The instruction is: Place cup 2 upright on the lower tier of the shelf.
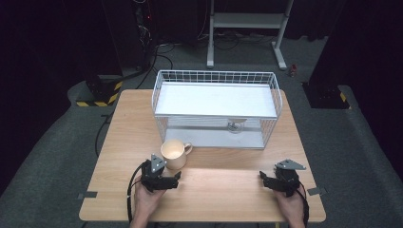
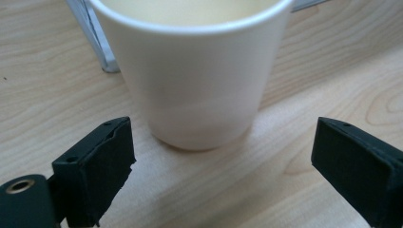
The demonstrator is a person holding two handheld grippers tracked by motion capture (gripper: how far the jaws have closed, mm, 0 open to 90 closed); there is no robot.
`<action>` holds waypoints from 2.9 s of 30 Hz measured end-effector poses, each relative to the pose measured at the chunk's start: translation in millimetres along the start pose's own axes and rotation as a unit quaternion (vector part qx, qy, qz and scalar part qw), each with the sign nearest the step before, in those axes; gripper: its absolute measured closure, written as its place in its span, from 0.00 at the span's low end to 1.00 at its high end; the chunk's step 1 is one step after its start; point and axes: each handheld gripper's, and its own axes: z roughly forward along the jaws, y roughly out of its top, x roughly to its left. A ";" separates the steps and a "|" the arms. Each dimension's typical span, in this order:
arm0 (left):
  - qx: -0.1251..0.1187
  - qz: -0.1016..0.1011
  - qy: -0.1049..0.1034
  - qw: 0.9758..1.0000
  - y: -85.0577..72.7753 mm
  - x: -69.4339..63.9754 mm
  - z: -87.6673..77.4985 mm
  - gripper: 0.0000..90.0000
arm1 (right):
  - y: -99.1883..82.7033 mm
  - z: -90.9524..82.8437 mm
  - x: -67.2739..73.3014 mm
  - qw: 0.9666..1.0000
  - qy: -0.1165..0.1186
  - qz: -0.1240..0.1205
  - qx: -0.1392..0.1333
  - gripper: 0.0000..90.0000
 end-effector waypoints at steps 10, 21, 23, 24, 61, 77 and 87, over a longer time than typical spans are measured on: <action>-0.017 -0.021 0.000 1.000 12.6 7.5 5.7 0.09 | 0.0 0.0 0.0 1.000 -0.001 0.000 0.000 0.28; -0.022 -0.023 0.005 0.999 19.5 11.4 14.1 0.08 | 0.0 0.0 0.1 1.000 -0.001 0.002 0.000 0.28; -0.023 -0.024 0.004 0.999 19.5 11.1 15.2 0.08 | 0.0 0.0 0.2 1.000 -0.001 0.002 0.000 0.28; -0.026 -0.022 0.005 0.999 19.6 10.7 16.6 0.08 | 0.0 0.0 0.1 1.000 -0.001 0.001 0.000 0.28; -0.011 0.012 0.040 0.999 29.0 1.4 34.5 0.08 | 0.0 0.0 0.2 1.000 -0.001 0.001 0.000 0.28; -0.019 0.004 0.027 0.999 29.9 1.4 30.6 0.10 | 0.0 0.0 0.2 1.000 -0.001 0.001 0.000 0.28; -0.019 0.014 0.022 0.999 32.4 -5.4 28.1 0.10 | 0.0 0.0 0.2 1.000 -0.001 0.002 0.000 0.28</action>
